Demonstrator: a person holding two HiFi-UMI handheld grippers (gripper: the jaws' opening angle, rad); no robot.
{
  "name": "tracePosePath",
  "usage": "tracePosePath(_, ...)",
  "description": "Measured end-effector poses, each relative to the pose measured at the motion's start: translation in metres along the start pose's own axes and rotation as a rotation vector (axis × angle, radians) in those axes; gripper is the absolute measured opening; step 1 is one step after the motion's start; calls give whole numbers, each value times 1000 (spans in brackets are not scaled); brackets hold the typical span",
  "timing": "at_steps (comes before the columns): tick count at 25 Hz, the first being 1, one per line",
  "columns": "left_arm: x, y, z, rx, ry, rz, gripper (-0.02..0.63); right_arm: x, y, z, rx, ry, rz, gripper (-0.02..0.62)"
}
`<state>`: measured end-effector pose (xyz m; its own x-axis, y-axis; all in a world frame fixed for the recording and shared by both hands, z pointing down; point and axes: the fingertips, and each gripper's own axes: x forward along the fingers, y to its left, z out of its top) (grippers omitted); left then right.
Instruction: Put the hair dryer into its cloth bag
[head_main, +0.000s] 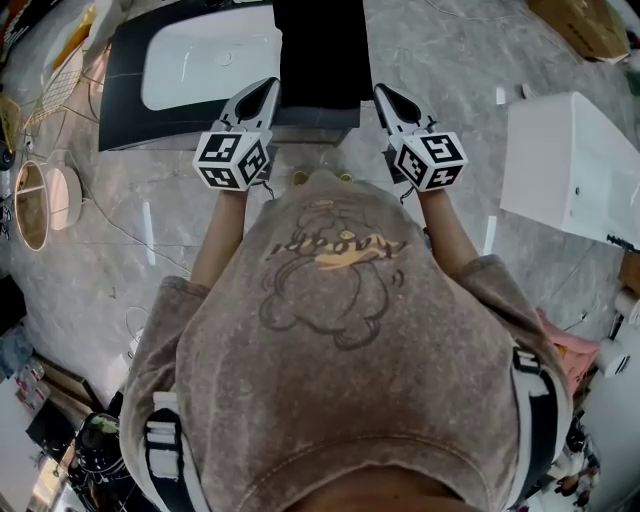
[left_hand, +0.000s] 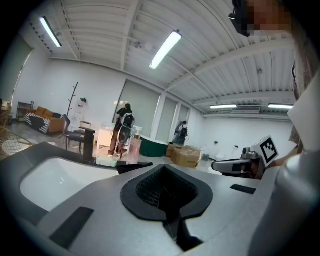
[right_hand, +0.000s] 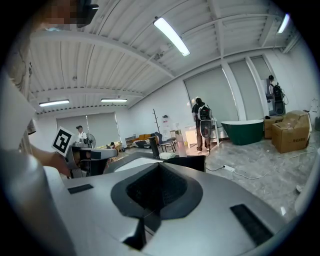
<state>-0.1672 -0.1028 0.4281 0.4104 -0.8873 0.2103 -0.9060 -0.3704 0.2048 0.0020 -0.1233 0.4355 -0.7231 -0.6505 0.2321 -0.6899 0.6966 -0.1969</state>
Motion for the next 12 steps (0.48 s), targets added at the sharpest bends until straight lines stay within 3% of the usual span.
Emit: tracePosePath(12, 8, 2, -3, -10, 13, 0, 18, 5, -7, -8, 21, 10, 9, -3)
